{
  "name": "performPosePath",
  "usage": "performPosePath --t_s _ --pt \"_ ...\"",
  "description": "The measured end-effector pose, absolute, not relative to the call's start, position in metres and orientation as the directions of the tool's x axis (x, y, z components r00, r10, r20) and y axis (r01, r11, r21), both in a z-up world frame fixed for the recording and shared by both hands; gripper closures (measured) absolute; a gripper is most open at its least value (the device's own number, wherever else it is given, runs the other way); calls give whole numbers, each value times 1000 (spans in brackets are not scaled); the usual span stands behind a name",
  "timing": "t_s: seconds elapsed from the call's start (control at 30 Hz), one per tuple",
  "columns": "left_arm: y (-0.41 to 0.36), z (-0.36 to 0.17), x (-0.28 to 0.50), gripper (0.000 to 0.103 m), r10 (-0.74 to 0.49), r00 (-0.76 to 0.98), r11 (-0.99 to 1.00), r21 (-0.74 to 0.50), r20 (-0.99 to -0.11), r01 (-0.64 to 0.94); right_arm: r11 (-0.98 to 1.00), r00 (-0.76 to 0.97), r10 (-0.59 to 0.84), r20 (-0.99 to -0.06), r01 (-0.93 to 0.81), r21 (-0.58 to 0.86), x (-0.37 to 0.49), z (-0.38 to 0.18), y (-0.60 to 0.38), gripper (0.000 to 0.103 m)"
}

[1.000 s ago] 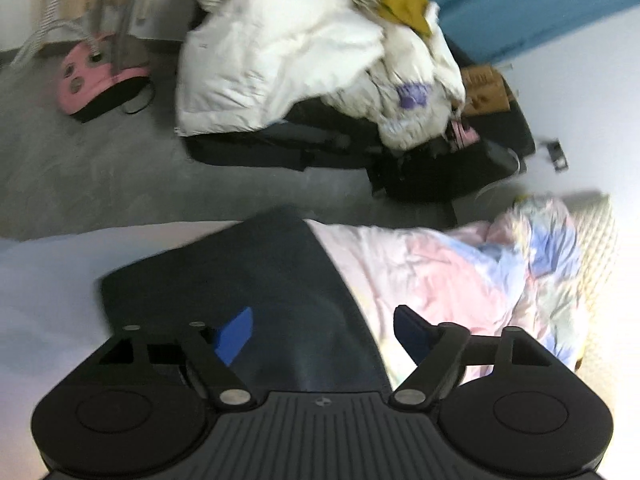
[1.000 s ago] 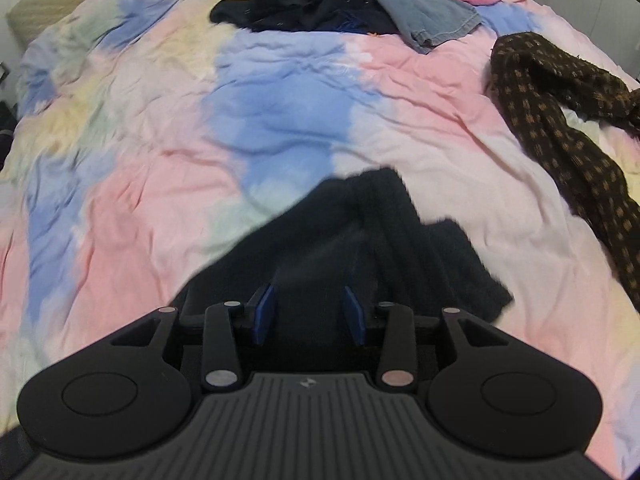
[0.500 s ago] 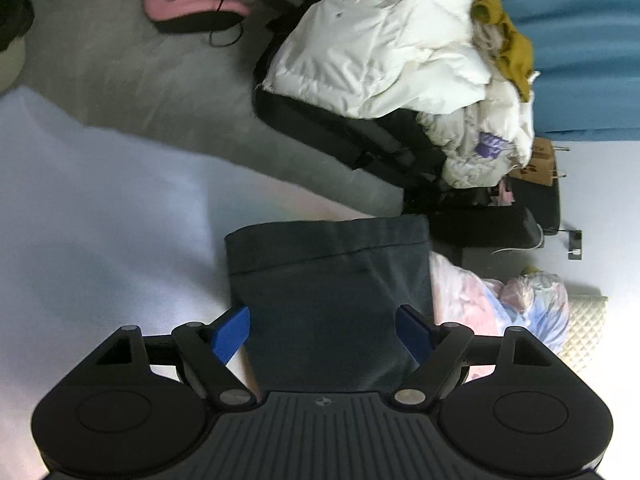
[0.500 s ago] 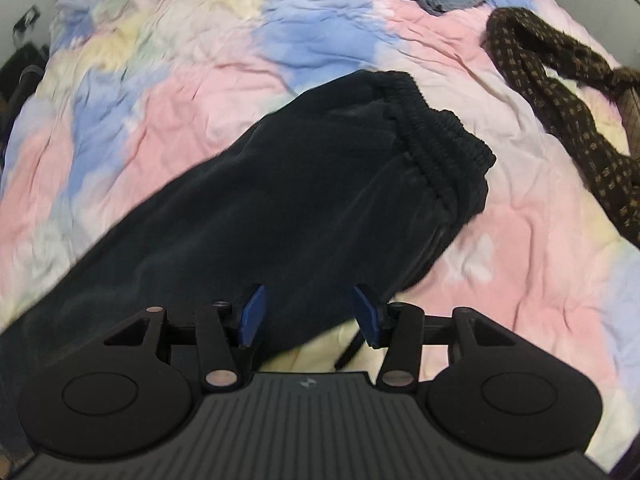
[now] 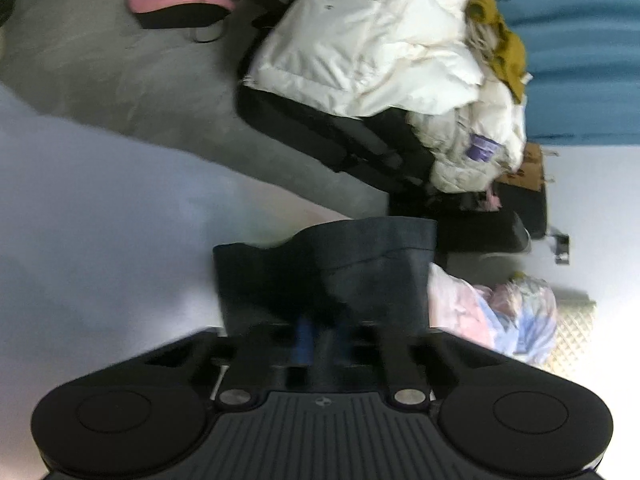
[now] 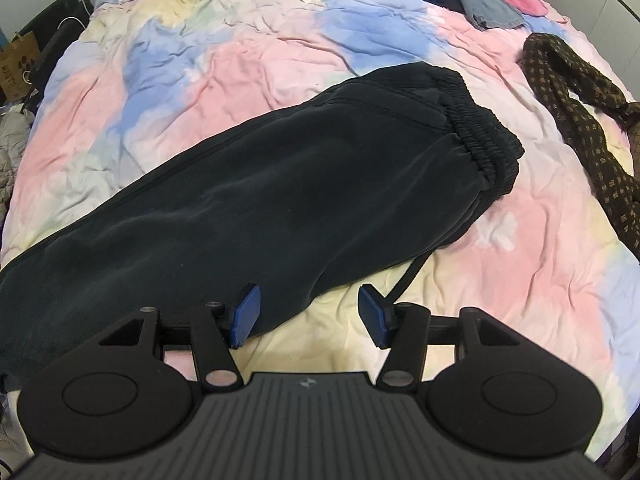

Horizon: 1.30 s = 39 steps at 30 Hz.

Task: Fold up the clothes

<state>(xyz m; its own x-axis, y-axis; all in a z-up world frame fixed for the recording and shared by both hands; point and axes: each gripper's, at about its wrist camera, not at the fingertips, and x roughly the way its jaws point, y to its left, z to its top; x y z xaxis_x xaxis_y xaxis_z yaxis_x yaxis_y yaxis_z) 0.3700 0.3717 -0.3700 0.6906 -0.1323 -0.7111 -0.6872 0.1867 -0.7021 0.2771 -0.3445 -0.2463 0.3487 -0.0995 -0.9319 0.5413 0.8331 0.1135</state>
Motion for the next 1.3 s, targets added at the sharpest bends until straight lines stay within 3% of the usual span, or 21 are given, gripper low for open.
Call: performPosePath --t_s 0.27,0.47,0.67,1.03,1.3 --pt "341 -287 403 101 -128 801 482 -742 -585 -466 820 377 -72 -923 549 161 267 -252 -348 46" --pt "272 -207 428 101 -201 849 693 -684 -488 -230 815 428 -39 -903 536 218 266 -253 -363 45" --pt "182 -153 434 101 -281 849 794 -605 -448 -56 792 497 0 -868 530 303 264 -251 -388 44" --pt "-12 -127 412 101 -440 758 870 -437 -481 228 734 569 86 -818 519 438 239 -268 -442 43" --pt "-126 -188 399 100 -507 603 862 -371 -616 345 711 544 135 -828 529 463 204 -303 -473 43"
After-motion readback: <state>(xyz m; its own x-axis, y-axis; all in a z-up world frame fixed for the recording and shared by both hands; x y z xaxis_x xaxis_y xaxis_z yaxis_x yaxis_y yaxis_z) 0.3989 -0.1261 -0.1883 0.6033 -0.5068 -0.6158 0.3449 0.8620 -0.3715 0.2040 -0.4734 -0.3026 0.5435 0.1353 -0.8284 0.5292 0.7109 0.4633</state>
